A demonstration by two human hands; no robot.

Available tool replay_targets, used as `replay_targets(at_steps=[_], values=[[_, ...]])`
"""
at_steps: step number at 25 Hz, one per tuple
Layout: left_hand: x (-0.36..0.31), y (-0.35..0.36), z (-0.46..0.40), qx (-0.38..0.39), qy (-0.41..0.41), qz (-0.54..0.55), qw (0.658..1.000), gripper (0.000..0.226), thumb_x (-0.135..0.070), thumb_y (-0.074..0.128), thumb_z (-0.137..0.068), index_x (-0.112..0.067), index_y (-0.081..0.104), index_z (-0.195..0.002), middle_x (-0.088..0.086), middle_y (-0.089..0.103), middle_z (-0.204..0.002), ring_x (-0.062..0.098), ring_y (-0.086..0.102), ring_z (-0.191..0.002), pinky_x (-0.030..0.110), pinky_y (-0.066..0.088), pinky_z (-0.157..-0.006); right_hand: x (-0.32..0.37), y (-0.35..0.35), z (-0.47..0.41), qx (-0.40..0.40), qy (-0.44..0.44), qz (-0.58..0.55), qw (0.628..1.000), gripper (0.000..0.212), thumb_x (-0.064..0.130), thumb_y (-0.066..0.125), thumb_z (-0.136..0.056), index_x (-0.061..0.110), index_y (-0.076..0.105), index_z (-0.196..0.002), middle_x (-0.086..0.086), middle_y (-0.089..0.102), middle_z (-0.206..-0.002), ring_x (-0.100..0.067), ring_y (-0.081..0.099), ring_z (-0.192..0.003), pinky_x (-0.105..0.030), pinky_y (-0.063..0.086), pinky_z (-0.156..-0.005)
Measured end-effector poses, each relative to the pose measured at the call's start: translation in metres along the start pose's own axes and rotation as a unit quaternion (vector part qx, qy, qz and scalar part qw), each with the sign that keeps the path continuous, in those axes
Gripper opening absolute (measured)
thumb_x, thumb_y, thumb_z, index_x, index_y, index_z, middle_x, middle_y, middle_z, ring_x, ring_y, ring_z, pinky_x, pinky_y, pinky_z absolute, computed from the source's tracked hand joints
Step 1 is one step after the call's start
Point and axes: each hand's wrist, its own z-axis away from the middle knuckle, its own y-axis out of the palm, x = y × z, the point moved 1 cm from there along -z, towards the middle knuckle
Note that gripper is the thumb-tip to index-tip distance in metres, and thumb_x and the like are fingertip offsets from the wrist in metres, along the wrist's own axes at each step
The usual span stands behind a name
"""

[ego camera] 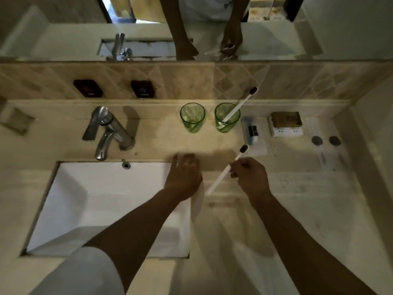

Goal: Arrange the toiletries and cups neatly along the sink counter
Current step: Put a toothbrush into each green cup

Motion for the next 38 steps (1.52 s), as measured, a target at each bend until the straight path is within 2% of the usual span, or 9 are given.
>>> replay_targets(at_steps=[3, 7, 9, 13, 16, 20, 23, 31, 38], values=[[0.033, -0.015, -0.013, -0.047, -0.086, 0.028, 0.995, 0.065, -0.034, 0.046, -0.098, 0.0, 0.033, -0.152, 0.022, 0.033, -0.159, 0.037, 0.028, -0.147, 0.047, 0.015, -0.123, 0.038, 0.013, -0.021, 0.021, -0.031, -0.139, 0.99, 0.014, 0.019, 0.062, -0.096, 0.009, 0.056, -0.089, -0.014, 0.068, -0.078, -0.018, 0.068, -0.055, -0.027, 0.05, -0.047], [0.074, -0.016, -0.039, -0.037, -0.153, 0.033, 0.987, 0.069, -0.039, 0.032, -0.104, -0.004, 0.009, -0.159, 0.018, 0.009, -0.168, 0.033, 0.008, -0.155, 0.045, 0.008, -0.124, 0.075, 0.029, -0.049, 0.021, -0.086, -0.258, 0.962, 0.011, 0.02, 0.053, -0.102, 0.012, 0.046, -0.103, -0.009, 0.064, -0.068, -0.025, 0.071, -0.056, -0.033, 0.06, -0.054], [0.09, -0.018, -0.056, -0.012, -0.17, 0.082, 0.982, 0.076, -0.045, 0.035, -0.103, -0.006, 0.002, -0.159, 0.015, 0.0, -0.169, 0.03, -0.001, -0.156, 0.044, 0.001, -0.126, 0.088, 0.039, -0.06, 0.004, -0.11, -0.286, 0.952, 0.012, 0.02, 0.055, -0.101, 0.012, 0.046, -0.104, -0.008, 0.066, -0.068, -0.027, 0.071, -0.057, -0.036, 0.061, -0.056], [0.098, -0.001, -0.081, 0.058, -0.171, 0.026, 0.983, 0.082, -0.06, 0.019, -0.1, -0.01, -0.009, -0.159, 0.013, -0.015, -0.168, 0.028, -0.015, -0.155, 0.049, -0.007, -0.124, 0.102, 0.063, -0.076, -0.032, -0.133, -0.315, 0.939, 0.015, 0.005, 0.06, -0.097, 0.005, 0.05, -0.107, -0.021, 0.066, -0.081, -0.022, 0.069, -0.058, -0.032, 0.06, -0.056], [0.093, 0.016, -0.083, 0.029, -0.181, 0.016, 0.983, 0.086, -0.067, 0.01, -0.096, -0.011, -0.016, -0.157, 0.014, -0.022, -0.166, 0.031, -0.021, -0.153, 0.054, -0.01, -0.123, 0.105, 0.075, -0.087, -0.051, -0.157, -0.257, 0.952, 0.02, 0.004, 0.068, -0.091, 0.001, 0.056, -0.108, -0.024, 0.072, -0.09, -0.024, 0.073, -0.07, -0.03, 0.059, -0.062], [0.096, 0.026, -0.087, 0.004, -0.174, 0.02, 0.984, 0.088, -0.069, 0.007, -0.094, -0.012, -0.019, -0.157, 0.013, -0.024, -0.166, 0.031, -0.022, -0.152, 0.053, -0.013, -0.123, 0.112, 0.086, -0.103, -0.087, -0.177, -0.161, 0.967, 0.011, 0.009, 0.071, -0.088, 0.01, 0.064, -0.097, -0.008, 0.076, -0.079, -0.018, 0.075, -0.07, -0.032, 0.06, -0.067], [0.09, 0.026, -0.085, -0.031, -0.172, 0.008, 0.985, 0.088, -0.068, 0.008, -0.094, -0.011, -0.009, -0.159, 0.014, -0.014, -0.168, 0.033, -0.014, -0.154, 0.052, -0.012, -0.123, 0.111, 0.101, -0.109, -0.11, -0.202, -0.097, 0.968, 0.009, 0.014, 0.072, -0.087, 0.013, 0.067, -0.095, 0.002, 0.075, -0.074, -0.01, 0.074, -0.067, -0.024, 0.06, -0.065], [0.103, 0.02, -0.089, -0.053, -0.117, 0.002, 0.992, 0.094, -0.069, 0.02, -0.092, 0.002, 0.026, -0.154, 0.028, 0.023, -0.162, 0.044, 0.016, -0.152, 0.057, 0.007, -0.124, 0.098, 0.125, -0.117, -0.107, -0.149, 0.029, 0.983, 0.015, 0.026, 0.074, -0.086, 0.012, 0.076, -0.084, -0.001, 0.075, -0.069, -0.016, 0.072, -0.064, -0.04, 0.061, -0.072], [0.106, 0.024, -0.089, -0.08, -0.111, 0.002, 0.991, 0.091, -0.066, 0.036, -0.09, 0.003, 0.034, -0.15, 0.03, 0.03, -0.158, 0.044, 0.021, -0.15, 0.057, 0.013, -0.124, 0.092, 0.119, -0.117, -0.148, -0.125, 0.175, 0.965, 0.024, 0.037, 0.071, -0.087, 0.014, 0.077, -0.086, 0.0, 0.073, -0.075, -0.019, 0.069, -0.074, -0.022, 0.042, -0.067]])
